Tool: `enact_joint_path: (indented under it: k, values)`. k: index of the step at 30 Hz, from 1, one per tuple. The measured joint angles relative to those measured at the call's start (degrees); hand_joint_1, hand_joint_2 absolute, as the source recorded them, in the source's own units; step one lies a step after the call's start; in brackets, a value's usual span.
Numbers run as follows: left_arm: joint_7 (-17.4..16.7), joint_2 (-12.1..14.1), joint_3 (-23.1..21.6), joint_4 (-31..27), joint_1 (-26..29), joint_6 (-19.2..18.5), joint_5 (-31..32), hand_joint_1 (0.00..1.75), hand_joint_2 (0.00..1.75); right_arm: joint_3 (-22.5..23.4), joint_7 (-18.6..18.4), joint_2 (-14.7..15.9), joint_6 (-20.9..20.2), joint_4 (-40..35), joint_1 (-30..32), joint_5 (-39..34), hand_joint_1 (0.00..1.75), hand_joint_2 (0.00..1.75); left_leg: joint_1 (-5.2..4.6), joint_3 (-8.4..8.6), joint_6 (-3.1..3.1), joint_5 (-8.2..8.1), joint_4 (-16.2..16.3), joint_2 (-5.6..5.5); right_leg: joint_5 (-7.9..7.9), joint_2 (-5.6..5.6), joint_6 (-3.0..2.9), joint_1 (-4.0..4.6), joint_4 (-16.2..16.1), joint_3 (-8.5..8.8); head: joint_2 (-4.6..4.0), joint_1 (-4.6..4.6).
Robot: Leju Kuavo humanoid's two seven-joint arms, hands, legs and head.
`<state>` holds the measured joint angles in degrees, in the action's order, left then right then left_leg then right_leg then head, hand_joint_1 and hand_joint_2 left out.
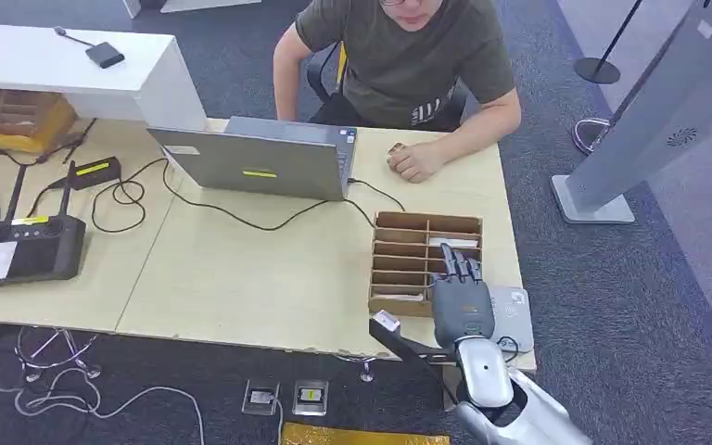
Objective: Pass the card to the sensor for recognition and then transmit it.
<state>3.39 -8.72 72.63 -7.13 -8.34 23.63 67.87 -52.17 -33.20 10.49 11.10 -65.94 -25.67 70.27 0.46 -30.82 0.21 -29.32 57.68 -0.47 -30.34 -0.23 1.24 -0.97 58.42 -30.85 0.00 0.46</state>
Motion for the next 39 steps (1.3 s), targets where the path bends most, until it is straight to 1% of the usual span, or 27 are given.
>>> enact_joint_path:
  k: [8,12,14,16,17,18,20,22,25,27,29,31,34,39]
  values:
    - [0.0,0.0,0.0,0.0,0.0,0.0,0.2,0.00,0.00,0.5,0.0,-0.2,0.3,0.0,0.0,0.0,1.75,1.75,0.00,0.00,0.00,0.00,0.0,0.00,0.00,0.00,0.00,0.00,0.0,0.00,0.00,0.02]
    - [0.0,0.0,0.0,0.0,0.0,0.0,0.7,0.00,0.00,1.1,-0.5,-0.2,2.4,-0.5,-0.1,1.2,1.75,1.75,0.00,-0.01,0.00,0.00,0.0,0.00,0.00,0.00,0.00,0.00,0.0,0.00,0.00,0.02]
    - [0.0,0.0,0.0,0.0,0.0,0.0,1.0,0.00,0.00,1.4,-1.6,-0.1,3.7,-2.0,-0.7,2.9,1.75,1.75,0.00,0.00,0.00,0.00,0.0,0.00,0.00,0.04,0.00,0.00,0.0,0.00,0.00,0.00]
    - [0.0,0.0,0.0,0.0,0.0,-0.1,1.3,0.00,0.00,1.9,-2.5,-0.1,4.1,-4.0,-1.8,4.7,1.75,1.75,0.00,0.02,0.00,0.00,0.0,0.01,0.01,0.06,0.00,0.00,0.0,0.00,0.00,0.00]
    - [0.0,0.0,0.0,0.0,0.0,-0.2,1.9,0.00,0.00,2.2,-3.1,0.0,3.7,-5.3,-2.5,6.3,1.75,1.75,0.00,0.02,0.00,0.02,0.0,0.01,0.01,0.06,-0.01,0.00,0.0,-0.01,0.00,0.00]
    - [0.1,0.0,0.0,0.0,0.0,-0.5,2.4,0.00,0.00,2.7,-3.7,0.1,2.2,-7.1,-3.7,8.0,1.75,1.75,-0.01,0.02,-0.01,0.02,0.0,0.02,0.02,0.07,-0.01,-0.01,0.0,-0.02,0.00,0.02]
    - [0.4,0.0,0.0,0.0,0.1,-1.1,3.5,0.00,0.00,3.8,-4.0,1.0,-2.9,-12.8,-6.8,10.0,1.75,1.75,-0.01,0.03,-0.02,0.04,0.0,0.02,0.02,0.07,-0.02,-0.01,0.1,-0.04,0.00,0.02]
    - [0.6,0.1,0.0,0.0,0.1,-1.7,4.5,0.00,0.00,5.4,-4.0,1.9,-5.8,-18.2,-9.6,11.2,1.75,1.75,-0.01,0.04,-0.02,0.04,0.0,0.03,0.02,0.05,-0.02,-0.01,0.1,-0.04,0.00,0.02]
    - [0.6,0.2,0.0,0.0,0.2,-2.3,5.7,0.00,0.00,7.3,-4.0,3.5,-6.6,-24.5,-12.0,12.6,1.75,1.75,-0.01,0.05,-0.02,0.04,0.0,0.03,0.02,0.05,-0.02,-0.01,0.1,-0.03,0.00,0.00]
    - [0.6,0.3,0.0,0.0,0.2,-2.6,6.1,0.00,0.00,8.4,-4.0,4.2,-6.6,-27.4,-12.5,12.5,1.75,1.75,-0.01,0.04,-0.02,0.03,0.0,0.03,0.02,0.05,-0.02,-0.01,0.1,-0.03,0.00,0.02]
    - [0.6,0.3,0.0,0.0,0.2,-2.7,6.5,0.00,0.00,9.2,-3.8,4.7,-6.9,-28.9,-12.7,12.0,1.75,1.75,-0.01,0.03,-0.03,0.03,0.0,0.03,0.02,0.06,-0.02,-0.01,0.1,-0.03,0.00,0.00]
    - [0.5,0.4,0.0,0.0,0.2,-2.9,6.8,0.00,0.00,9.5,-3.2,5.0,-8.1,-29.0,-12.9,12.0,1.75,1.75,-0.01,0.02,-0.03,0.02,0.0,0.03,0.02,0.07,-0.02,-0.01,0.1,-0.03,0.00,0.02]
    - [0.5,0.5,-0.1,0.0,0.2,-3.0,7.0,0.00,0.00,9.3,-2.6,5.2,-10.1,-28.6,-13.1,12.2,1.75,1.75,-0.01,0.02,-0.03,0.02,0.0,0.02,0.02,0.05,-0.02,-0.01,0.1,-0.03,0.00,0.00]
    - [0.6,0.5,0.0,0.0,0.2,-2.9,6.6,0.00,0.00,8.5,-2.6,5.2,-11.1,-26.5,-13.5,11.4,1.75,1.75,0.00,0.01,-0.04,0.04,0.0,0.01,0.02,0.02,-0.02,0.00,0.1,-0.02,0.00,0.00]
